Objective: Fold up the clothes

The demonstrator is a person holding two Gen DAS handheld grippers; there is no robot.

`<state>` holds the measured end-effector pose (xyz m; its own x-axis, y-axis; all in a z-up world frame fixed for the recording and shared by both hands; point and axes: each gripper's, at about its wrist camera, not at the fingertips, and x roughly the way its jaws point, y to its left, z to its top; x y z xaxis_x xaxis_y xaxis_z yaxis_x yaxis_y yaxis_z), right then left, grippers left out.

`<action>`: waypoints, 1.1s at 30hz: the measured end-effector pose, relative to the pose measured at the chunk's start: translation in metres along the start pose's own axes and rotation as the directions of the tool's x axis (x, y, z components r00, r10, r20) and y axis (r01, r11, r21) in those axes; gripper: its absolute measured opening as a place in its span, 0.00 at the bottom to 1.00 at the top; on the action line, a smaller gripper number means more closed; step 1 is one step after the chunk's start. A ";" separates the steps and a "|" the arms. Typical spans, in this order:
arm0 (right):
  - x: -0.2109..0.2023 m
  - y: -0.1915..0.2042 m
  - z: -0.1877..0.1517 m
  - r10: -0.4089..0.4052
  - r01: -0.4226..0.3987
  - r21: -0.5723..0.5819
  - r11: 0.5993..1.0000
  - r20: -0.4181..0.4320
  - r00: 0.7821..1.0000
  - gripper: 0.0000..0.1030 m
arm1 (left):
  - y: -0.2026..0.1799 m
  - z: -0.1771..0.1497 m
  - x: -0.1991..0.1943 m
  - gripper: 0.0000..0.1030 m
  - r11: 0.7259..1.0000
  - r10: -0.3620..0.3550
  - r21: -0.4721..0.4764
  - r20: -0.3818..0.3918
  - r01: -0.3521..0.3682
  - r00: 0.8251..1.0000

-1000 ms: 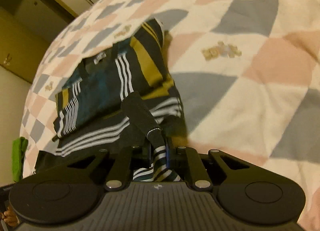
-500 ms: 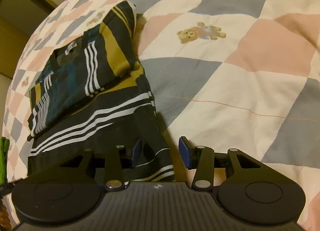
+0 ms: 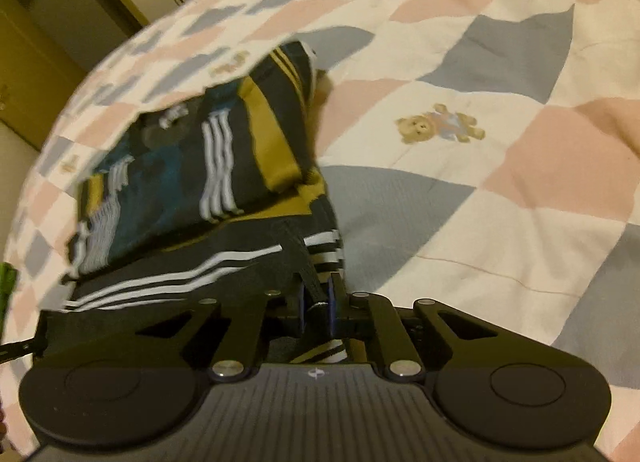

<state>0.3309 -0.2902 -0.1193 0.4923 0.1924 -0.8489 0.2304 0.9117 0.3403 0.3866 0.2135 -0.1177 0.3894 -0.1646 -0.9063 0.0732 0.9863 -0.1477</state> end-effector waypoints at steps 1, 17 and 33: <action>0.008 0.000 0.000 -0.023 0.023 0.002 1.000 -0.013 1.000 0.09 | -0.003 0.000 0.010 0.12 1.000 0.019 0.018 -0.020 -0.019 1.000; -0.037 0.043 -0.038 -0.118 0.102 -0.379 0.920 -0.019 0.993 0.50 | -0.065 -0.072 -0.077 0.34 0.735 0.191 0.646 0.092 -0.205 0.977; 0.003 0.088 -0.164 -0.221 0.191 -0.982 0.004 0.185 0.958 0.10 | -0.076 -0.139 -0.012 0.13 0.223 0.205 0.942 0.205 -0.249 0.957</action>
<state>0.2152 -0.1505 -0.1582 0.5759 -0.0843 -0.8132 -0.7291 0.3971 -0.5575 0.2491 0.1415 -0.1502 0.5757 0.0429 -0.8165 0.7845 0.2526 0.5664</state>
